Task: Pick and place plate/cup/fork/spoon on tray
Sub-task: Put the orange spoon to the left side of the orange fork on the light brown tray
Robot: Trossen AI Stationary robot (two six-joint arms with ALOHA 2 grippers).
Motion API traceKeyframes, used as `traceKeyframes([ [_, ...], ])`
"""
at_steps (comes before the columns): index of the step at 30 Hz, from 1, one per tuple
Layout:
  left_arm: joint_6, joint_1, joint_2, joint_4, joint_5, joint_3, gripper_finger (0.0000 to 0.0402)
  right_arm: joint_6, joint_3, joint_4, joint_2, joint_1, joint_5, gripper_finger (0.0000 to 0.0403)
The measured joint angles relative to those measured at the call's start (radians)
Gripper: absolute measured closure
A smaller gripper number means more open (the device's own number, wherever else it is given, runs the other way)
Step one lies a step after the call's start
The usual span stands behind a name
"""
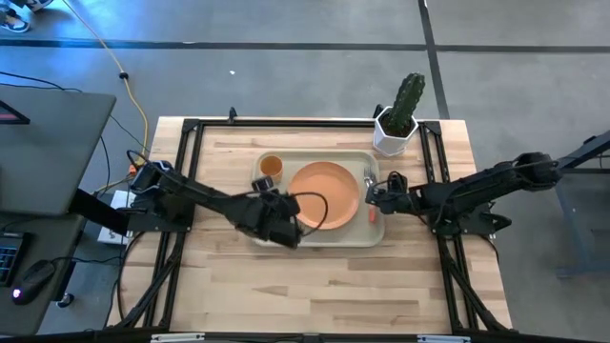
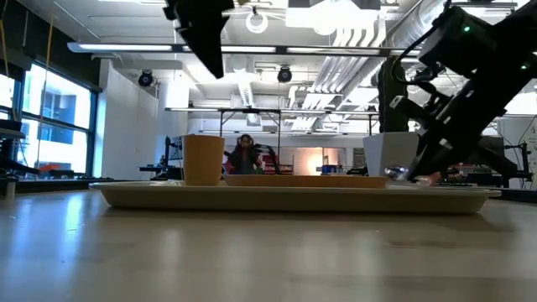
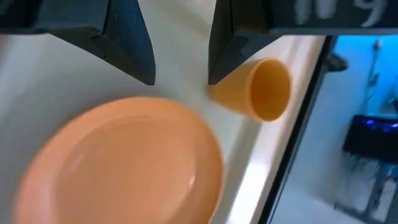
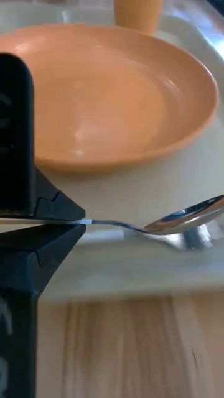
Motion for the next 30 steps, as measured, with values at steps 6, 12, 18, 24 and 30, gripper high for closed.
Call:
traceKeyframes([
  [6,0.002,0.059,0.000,-0.171,-0.006,0.000,0.0263,-0.058,0.002,0.073,0.047,-0.023,-0.054,0.0403],
  [12,0.028,0.122,-0.029,-0.190,-0.037,0.001,0.0263,-0.071,0.002,0.124,0.090,-0.071,-0.057,0.0403],
  [18,0.041,0.178,-0.079,-0.185,-0.046,0.002,0.0268,-0.228,0.002,0.228,0.166,-0.143,-0.155,0.0403],
  [24,0.044,0.206,-0.175,-0.211,-0.055,-0.006,0.0277,-0.244,0.002,0.306,0.193,-0.165,-0.153,0.0403],
  [30,-0.032,0.214,-0.329,-0.234,-0.042,-0.116,0.0284,-0.243,0.002,0.321,0.214,-0.210,-0.224,0.0389],
])
